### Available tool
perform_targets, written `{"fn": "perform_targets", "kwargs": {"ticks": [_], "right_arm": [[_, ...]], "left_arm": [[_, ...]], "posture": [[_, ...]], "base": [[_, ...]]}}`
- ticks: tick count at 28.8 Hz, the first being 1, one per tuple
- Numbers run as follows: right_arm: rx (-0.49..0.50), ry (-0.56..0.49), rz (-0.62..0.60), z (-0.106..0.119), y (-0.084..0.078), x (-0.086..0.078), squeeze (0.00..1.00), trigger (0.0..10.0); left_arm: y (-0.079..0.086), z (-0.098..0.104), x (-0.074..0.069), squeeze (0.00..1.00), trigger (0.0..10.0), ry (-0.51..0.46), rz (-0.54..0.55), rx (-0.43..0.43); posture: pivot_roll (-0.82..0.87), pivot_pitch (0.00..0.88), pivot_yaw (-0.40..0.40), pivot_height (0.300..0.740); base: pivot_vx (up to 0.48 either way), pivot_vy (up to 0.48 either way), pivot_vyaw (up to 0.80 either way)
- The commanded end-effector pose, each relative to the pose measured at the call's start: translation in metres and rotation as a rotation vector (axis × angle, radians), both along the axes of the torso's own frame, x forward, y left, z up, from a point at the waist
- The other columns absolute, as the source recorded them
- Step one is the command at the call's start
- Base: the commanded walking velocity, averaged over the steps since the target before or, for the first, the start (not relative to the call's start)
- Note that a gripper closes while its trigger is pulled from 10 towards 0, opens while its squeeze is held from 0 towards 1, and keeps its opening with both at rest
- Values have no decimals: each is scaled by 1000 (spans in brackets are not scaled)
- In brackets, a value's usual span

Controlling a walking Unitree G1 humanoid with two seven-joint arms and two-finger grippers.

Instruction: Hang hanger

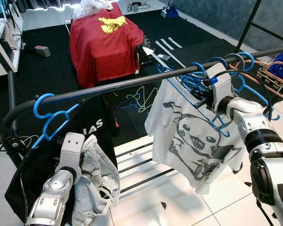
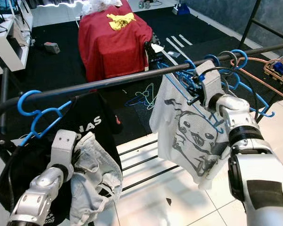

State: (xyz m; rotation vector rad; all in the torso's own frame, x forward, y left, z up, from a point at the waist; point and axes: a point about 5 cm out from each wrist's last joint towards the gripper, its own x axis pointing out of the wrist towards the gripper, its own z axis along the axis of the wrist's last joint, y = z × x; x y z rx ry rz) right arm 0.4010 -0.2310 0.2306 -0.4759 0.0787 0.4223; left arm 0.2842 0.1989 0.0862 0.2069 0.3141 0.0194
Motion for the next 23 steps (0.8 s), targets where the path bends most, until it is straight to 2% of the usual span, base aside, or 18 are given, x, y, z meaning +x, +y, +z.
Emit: {"fn": "perform_targets", "kwargs": {"ticks": [1, 2, 4, 5, 6, 7, 9, 10, 11, 12, 13, 14, 17, 18, 21, 23], "right_arm": [[-47, -18, -1, 5, 2, 1, 0, 627], [-52, -33, 15, 7, 6, 2, 0, 39], [-52, -33, 15, 7, 6, 2, 0, 39], [-51, -63, 43, 8, 13, 1, 0, 0], [-51, -63, 43, 8, 13, 1, 0, 0], [-33, -99, 83, 6, 23, 0, 0, 0], [-33, -99, 83, 6, 23, 0, 0, 0], [14, -179, 165, 5, 47, -8, 0, 0], [14, -179, 165, 5, 47, -8, 0, 0], [48, -256, 234, -2, 71, -21, 0, 0], [48, -256, 234, -2, 71, -21, 0, 0], [117, -294, 250, -9, 87, -33, 0, 0], [165, -296, 247, -16, 95, -40, 0, 0], [188, -266, 250, -28, 102, -46, 0, 0], [188, -266, 250, -28, 102, -46, 0, 0], [204, -248, 272, -35, 108, -50, 0, 0]], "left_arm": [[6, 6, 2, 0, 10000, -19, 14, 40], [5, 7, 2, 0, 10000, -23, 14, 40], [5, 7, 2, 0, 10000, -23, 14, 40], [5, 6, 0, 0, 10000, -23, 15, 36], [5, 6, 0, 0, 10000, -23, 15, 36], [4, 2, -3, 0, 10000, -16, 15, 30], [4, 2, -3, 0, 10000, -16, 15, 30], [0, 0, -4, 0, 10000, -18, 6, -5], [0, 0, -4, 0, 10000, -18, 6, -5], [-7, 0, -3, 0, 10000, -43, -11, -52], [-7, 0, -3, 0, 10000, -43, -11, -52], [-14, 4, -1, 0, 10000, -81, -25, -97], [-19, 7, 1, 0, 10000, -109, -32, -128], [-23, 9, 3, 0, 10000, -130, -48, -140], [-23, 9, 3, 0, 10000, -130, -48, -140], [-27, 10, 4, 0, 10000, -140, -60, -146]], "posture": [[49, 110, 10, 740], [45, 89, 17, 740], [45, 89, 17, 740], [41, 77, 25, 740], [41, 77, 25, 740], [35, 60, 34, 740], [35, 60, 34, 740], [36, 57, 46, 740], [36, 57, 46, 740], [32, 39, 55, 740], [32, 39, 55, 740], [31, 34, 55, 740], [29, 33, 56, 740], [22, 24, 64, 740], [22, 24, 64, 740], [22, 22, 65, 740]], "base": [[0, 0, 0], [0, 0, 0], [0, 0, 0], [0, 0, 0], [0, 0, 0], [0, 0, 0], [0, 0, 0], [0, 0, 0], [0, 0, 0], [0, 0, 0], [0, 0, 0], [0, 0, 0], [0, 0, 0], [0, 0, 0], [0, 0, 0], [0, 0, 0]]}}
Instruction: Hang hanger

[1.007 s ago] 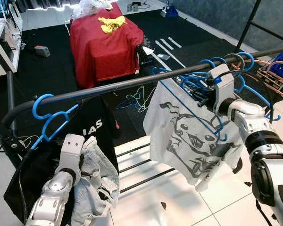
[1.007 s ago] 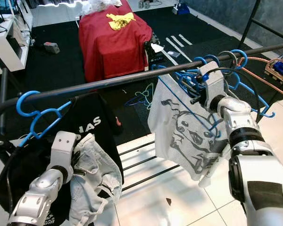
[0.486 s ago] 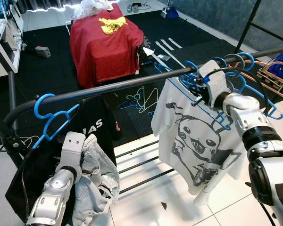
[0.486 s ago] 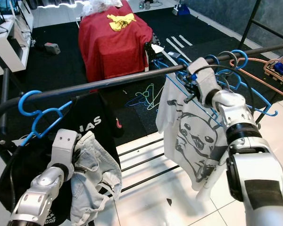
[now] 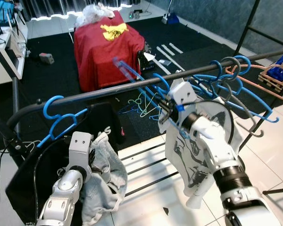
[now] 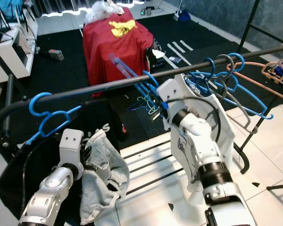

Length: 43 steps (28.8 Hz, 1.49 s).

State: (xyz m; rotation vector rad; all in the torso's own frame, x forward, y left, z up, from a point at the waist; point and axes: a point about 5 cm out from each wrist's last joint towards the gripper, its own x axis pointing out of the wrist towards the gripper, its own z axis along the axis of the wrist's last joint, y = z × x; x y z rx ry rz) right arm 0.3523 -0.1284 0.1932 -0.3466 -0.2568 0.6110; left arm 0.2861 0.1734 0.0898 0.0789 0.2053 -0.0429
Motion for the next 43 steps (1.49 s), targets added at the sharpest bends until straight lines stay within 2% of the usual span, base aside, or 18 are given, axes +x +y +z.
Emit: {"fn": "perform_targets", "kwargs": {"ticks": [1, 4, 5, 6, 8, 10, 11, 13, 14, 15, 16, 17, 18, 19, 20, 26, 33, 43], "right_arm": [[19, 27, 51, -8, 11, -8, 0, 0], [53, 90, 64, -22, 15, -15, 0, 0], [116, 188, 46, -40, 16, -21, 0, 0], [116, 188, 46, -40, 16, -21, 0, 0], [113, 389, 37, -80, 15, -39, 0, 0], [113, 389, 37, -80, 15, -39, 0, 0], [87, 464, 35, -95, 13, -47, 0, 0], [87, 464, 35, -95, 13, -47, 0, 0], [80, 519, 1, -106, 7, -51, 0, 0], [151, 555, -92, -113, 0, -49, 0, 0], [151, 555, -92, -113, 0, -49, 0, 0], [223, 558, -187, -117, -7, -46, 0, 3608], [271, 552, -255, -120, -12, -44, 0, 5490], [271, 552, -255, -120, -12, -44, 0, 5490], [313, 537, -294, -120, -14, -43, 0, 10000], [392, 503, -303, -111, -8, -38, 0, 10000], [404, 526, -252, -103, 5, -30, 0, 10000], [385, 588, -279, -117, 5, -39, 0, 10000]], "left_arm": [[-2, 6, 3, 0, 10000, -38, -6, -24], [-2, 6, 2, 0, 10000, -36, 6, -38], [1, 4, 1, 0, 10000, -33, 27, -49], [1, 4, 1, 0, 10000, -33, 27, -49], [4, 3, -1, 0, 10000, -42, 57, -78], [4, 3, -1, 0, 10000, -42, 57, -78], [4, 4, -2, 0, 10000, -56, 58, -83], [4, 4, -2, 0, 10000, -56, 58, -83], [3, 5, -2, 0, 10000, -72, 51, -93], [1, 8, -3, 0, 10000, -92, 37, -97], [1, 8, -3, 0, 10000, -92, 37, -97], [0, 10, -3, 0, 10000, -109, 37, -100], [0, 11, -3, 0, 10000, -118, 41, -102], [0, 11, -3, 0, 10000, -118, 41, -102], [2, 10, -3, 0, 10000, -116, 53, -95], [1, 4, 3, 0, 10000, -46, 83, -121], [-9, 9, 10, 0, 10000, -55, 45, -91], [-14, 3, 7, 0, 10000, -46, 38, -124]], "posture": [[17, 15, 59, 740], [19, 11, 47, 740], [17, 7, 40, 740], [17, 7, 40, 740], [22, 6, 26, 740], [22, 6, 26, 740], [26, 7, 17, 740], [26, 7, 17, 740], [32, 7, 6, 740], [45, 11, -24, 740], [45, 11, -24, 740], [48, 10, -33, 740], [48, 8, -35, 740], [48, 8, -35, 740], [47, 6, -33, 740], [48, 19, -28, 740], [65, 29, -36, 740], [48, 6, -5, 740]], "base": [[0, 0, 0], [0, 0, 0], [0, 0, 0], [0, 0, 0], [0, 0, 0], [0, 0, 0], [0, 0, 0], [0, 0, 0], [0, 0, 0], [0, 0, 0], [0, 0, 0], [0, 0, 0], [0, 0, 0], [0, 0, 0], [0, 0, 0], [0, 0, 0], [0, 0, 0], [0, 0, 0]]}}
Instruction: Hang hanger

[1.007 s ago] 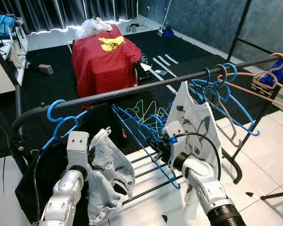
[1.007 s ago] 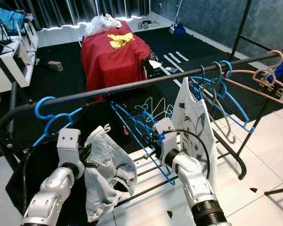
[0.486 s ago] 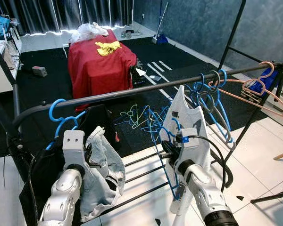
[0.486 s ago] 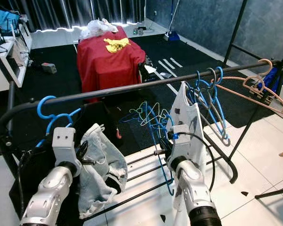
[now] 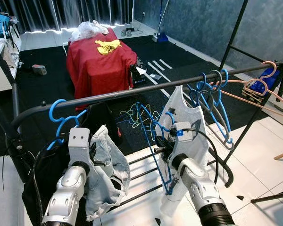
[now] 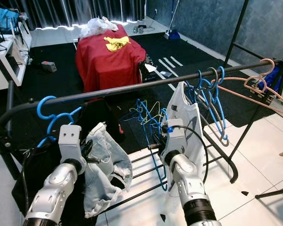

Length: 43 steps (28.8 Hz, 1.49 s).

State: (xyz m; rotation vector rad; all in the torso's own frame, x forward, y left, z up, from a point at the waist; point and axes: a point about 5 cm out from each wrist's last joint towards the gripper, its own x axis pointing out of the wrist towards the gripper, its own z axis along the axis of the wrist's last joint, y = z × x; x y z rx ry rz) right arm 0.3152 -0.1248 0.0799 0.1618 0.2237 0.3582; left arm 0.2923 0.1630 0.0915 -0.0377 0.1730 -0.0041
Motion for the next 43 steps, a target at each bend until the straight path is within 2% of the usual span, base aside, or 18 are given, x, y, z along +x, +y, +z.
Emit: {"fn": "perform_targets", "kwargs": {"ticks": [1, 8, 24, 43], "right_arm": [[10, 16, -4, -4, 3, -3, 0, 10000], [11, 16, 1, -3, 5, -2, 0, 10000], [-15, 33, -6, -3, -3, -3, 0, 10000], [-26, 49, 11, -5, -1, -4, 0, 10000]], "left_arm": [[-4, 2, 1, 0, 10000, -17, -16, -10], [-6, 3, 2, 0, 10000, -16, -23, -8], [-6, 8, 4, 0, 10000, -29, -37, -8], [-3, 8, 4, 0, 10000, -25, -35, 0]], "posture": [[47, 11, -7, 740], [47, 14, -12, 740], [45, 19, -1, 740], [46, 0, 9, 740]], "base": [[0, 0, 0], [0, 0, 0], [-293, 0, 0], [-300, 0, 0]]}}
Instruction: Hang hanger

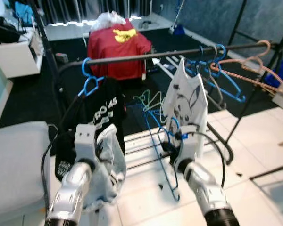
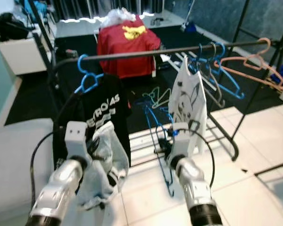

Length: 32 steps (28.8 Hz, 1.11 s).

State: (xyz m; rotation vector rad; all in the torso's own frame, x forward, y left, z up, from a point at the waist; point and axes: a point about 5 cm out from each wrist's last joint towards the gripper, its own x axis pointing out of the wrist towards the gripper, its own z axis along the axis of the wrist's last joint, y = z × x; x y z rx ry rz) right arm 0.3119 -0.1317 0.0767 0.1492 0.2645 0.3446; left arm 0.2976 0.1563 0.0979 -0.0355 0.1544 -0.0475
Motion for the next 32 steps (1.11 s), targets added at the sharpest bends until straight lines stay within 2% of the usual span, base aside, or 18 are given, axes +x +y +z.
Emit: {"fn": "perform_targets", "kwargs": {"ticks": [1, 6, 21, 32], "right_arm": [[-4, 11, 20, -2, 6, 0, 0, 10000], [0, 17, 30, -3, 12, 1, 0, 10000], [21, 40, 14, -9, 12, -3, 0, 10000], [10, 39, 8, -9, 11, -1, 0, 10000]], "left_arm": [[4, 1, -1, 0, 10000, -6, 8, 1], [5, 0, -2, 0, 10000, -4, 6, 4], [4, -4, -3, 0, 10000, 28, -20, 61], [1, -3, 3, 0, 10000, 34, -11, 54]], "posture": [[46, 0, 9, 740], [51, 0, 9, 740], [56, 0, 23, 740], [42, 0, 31, 740]], "base": [[-300, 0, 0], [-286, 0, 0], [0, 0, 0], [0, 0, 0]]}}
